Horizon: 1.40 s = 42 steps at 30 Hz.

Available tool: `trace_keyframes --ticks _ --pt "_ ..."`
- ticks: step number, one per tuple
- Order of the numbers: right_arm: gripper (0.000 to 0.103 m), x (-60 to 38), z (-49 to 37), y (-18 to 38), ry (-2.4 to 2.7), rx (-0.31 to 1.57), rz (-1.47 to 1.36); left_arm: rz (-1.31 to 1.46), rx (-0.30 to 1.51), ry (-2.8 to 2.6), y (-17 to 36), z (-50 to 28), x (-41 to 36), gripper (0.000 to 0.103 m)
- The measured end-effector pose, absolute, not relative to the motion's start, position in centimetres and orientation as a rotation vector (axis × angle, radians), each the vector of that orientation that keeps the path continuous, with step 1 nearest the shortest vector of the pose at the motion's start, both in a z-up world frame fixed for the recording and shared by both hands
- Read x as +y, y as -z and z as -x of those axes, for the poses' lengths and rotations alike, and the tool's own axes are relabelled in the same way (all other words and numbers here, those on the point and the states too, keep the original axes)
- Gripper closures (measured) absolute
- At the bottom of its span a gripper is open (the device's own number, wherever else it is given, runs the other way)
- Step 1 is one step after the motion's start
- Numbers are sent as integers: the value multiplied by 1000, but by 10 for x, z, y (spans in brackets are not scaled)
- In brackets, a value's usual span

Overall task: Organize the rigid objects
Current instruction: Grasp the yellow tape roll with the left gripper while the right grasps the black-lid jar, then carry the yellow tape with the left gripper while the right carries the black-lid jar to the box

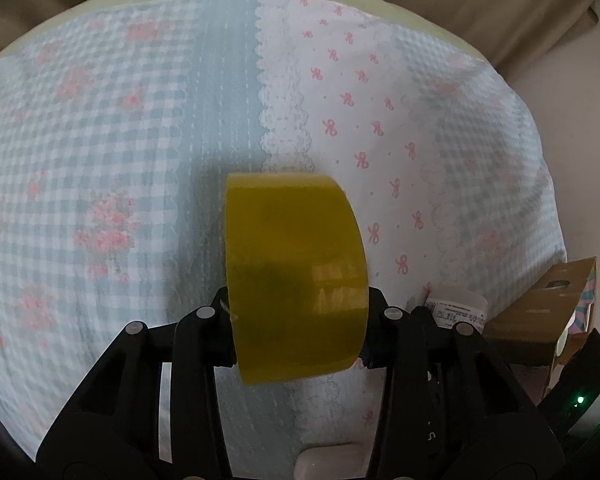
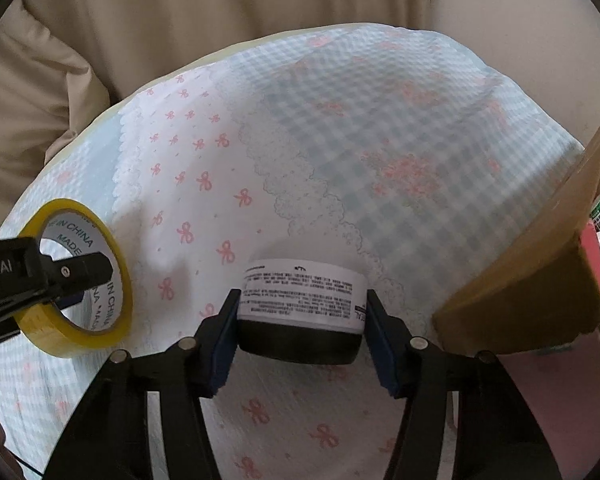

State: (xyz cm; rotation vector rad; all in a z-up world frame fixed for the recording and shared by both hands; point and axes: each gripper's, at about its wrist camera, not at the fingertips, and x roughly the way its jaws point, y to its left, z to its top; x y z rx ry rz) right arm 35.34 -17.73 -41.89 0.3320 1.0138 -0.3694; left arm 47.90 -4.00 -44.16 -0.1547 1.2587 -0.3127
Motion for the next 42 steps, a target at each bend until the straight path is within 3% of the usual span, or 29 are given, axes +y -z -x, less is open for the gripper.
trace_keyframes --ticks 17,31,42 --pt "50 -167 -317 372 306 1006 -330 174 1204 345 383 -420 -13 66" --pt "50 -169 -222 225 184 1041 -309 210 1137 429 244 -335 7 66" --pt "50 -233 -150 168 195 1040 -359 242 1132 475 188 -275 -40 66"
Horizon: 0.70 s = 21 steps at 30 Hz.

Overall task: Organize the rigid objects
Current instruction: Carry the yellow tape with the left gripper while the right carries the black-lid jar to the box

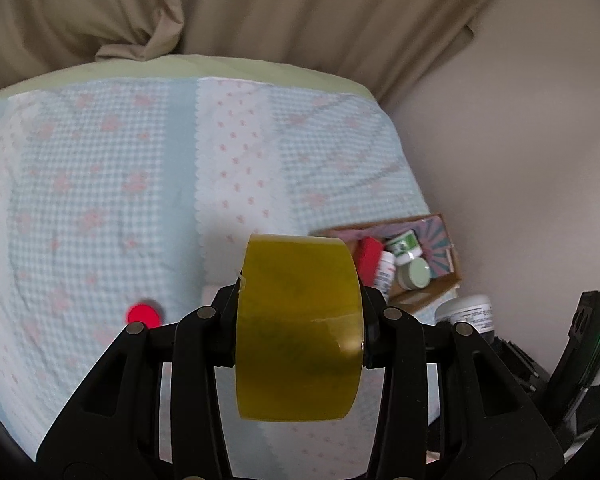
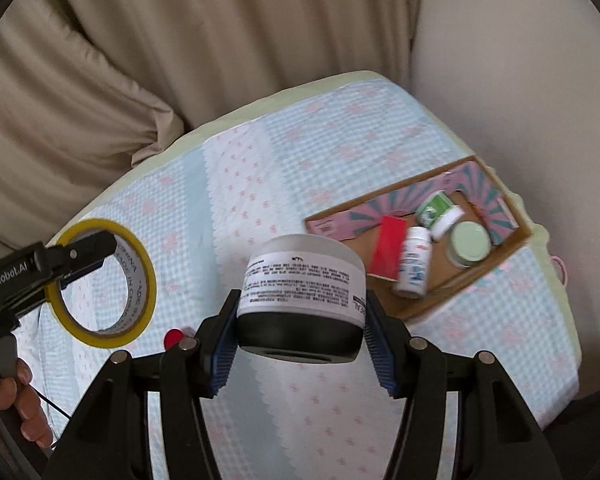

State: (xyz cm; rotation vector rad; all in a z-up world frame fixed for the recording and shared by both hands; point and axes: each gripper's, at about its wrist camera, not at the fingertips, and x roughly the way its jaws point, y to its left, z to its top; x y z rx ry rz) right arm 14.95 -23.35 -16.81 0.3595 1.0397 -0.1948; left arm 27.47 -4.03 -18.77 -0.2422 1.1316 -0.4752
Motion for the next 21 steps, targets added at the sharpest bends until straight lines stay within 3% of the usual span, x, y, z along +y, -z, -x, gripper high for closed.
trace_keyframes --ticks 12,21 --pt "50 -356 -127 171 118 1088 -298 306 1183 418 210 -240 -155 66" --pt "50 -423 -145 219 77 1174 -275 315 1219 357 253 -255 -217 66"
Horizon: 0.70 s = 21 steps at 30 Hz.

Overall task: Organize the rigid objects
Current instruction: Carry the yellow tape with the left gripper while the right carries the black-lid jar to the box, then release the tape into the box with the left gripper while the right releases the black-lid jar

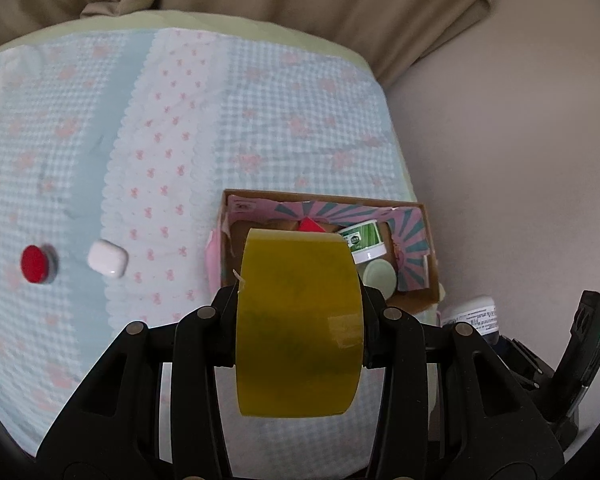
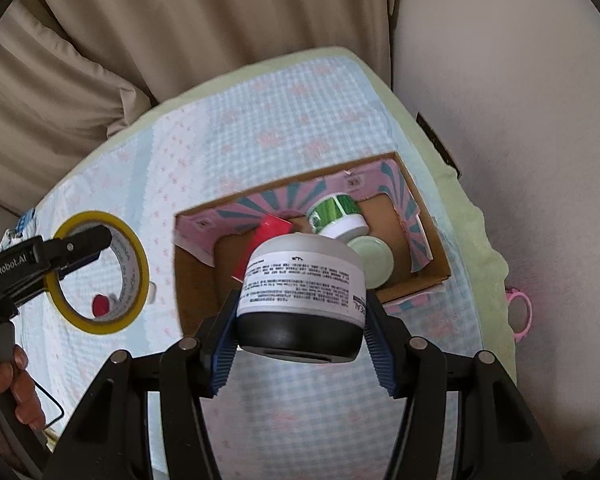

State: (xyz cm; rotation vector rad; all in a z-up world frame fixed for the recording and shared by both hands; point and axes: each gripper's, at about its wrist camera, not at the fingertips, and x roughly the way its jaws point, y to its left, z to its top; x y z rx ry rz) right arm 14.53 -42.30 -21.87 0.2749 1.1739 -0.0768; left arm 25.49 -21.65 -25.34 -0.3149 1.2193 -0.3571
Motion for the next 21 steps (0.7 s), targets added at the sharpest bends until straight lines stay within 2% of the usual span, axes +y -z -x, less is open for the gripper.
trace_keyframes --ticks 12,21 --pt "50 -445 -178 294 -26 1279 -253 230 1308 284 321 -299 -263 66" --pt "49 -440 -190 326 -61 1318 -273 80 1355 312 345 -317 -282 66"
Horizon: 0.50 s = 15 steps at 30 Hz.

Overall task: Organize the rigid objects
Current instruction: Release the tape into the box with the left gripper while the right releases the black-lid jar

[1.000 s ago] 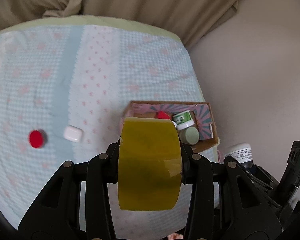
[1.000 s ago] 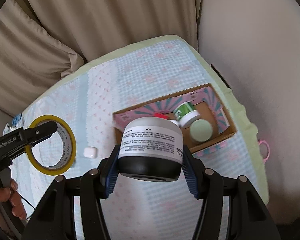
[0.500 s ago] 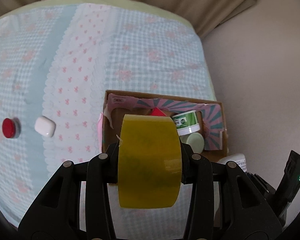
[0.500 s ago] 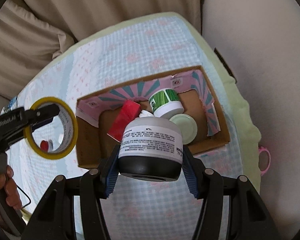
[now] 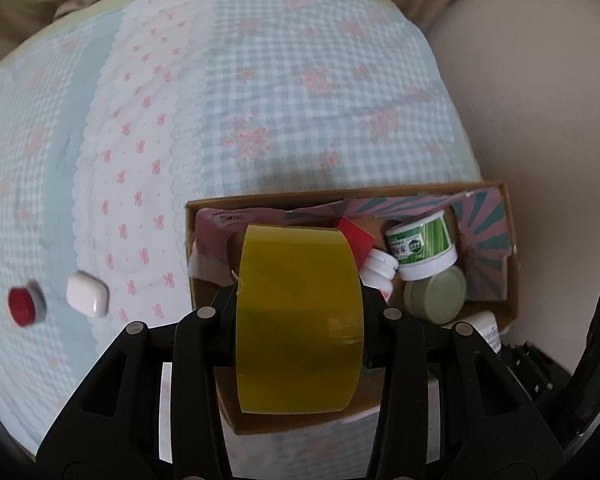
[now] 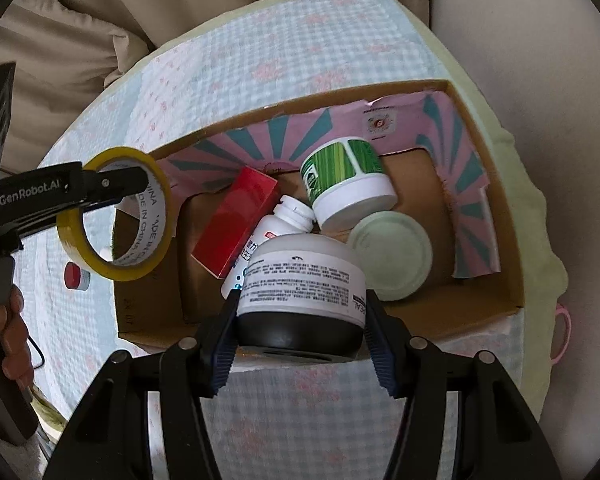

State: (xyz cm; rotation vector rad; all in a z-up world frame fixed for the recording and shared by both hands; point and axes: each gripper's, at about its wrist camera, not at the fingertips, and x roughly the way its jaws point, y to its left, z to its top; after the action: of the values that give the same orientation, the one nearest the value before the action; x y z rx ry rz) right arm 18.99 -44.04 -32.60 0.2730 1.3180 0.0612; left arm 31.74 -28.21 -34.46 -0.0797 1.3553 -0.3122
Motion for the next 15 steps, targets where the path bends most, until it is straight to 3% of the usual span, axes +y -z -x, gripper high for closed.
trace_keyframes --ticks 2,3,4,5,6,15 --pt "49 -438 -194 329 -87 1315 -280 44 1360 322 346 -319 -287 65" --pt "39 -436 -195 330 -100 1317 -283 17 1361 320 345 -320 -289 60" --pt "27 -434 -197 330 -108 1313 -280 -6 1364 321 344 -320 -291 33" --pt "0 -433 -198 329 -102 1304 -270 -22 1361 323 342 -320 -291 10" --pt "0 -433 -199 328 -98 1296 -259 -39 1338 323 337 -318 -289 0" --pt "0 -435 -188 316 -106 1263 -218 -45 1315 295 321 -309 -263 0"
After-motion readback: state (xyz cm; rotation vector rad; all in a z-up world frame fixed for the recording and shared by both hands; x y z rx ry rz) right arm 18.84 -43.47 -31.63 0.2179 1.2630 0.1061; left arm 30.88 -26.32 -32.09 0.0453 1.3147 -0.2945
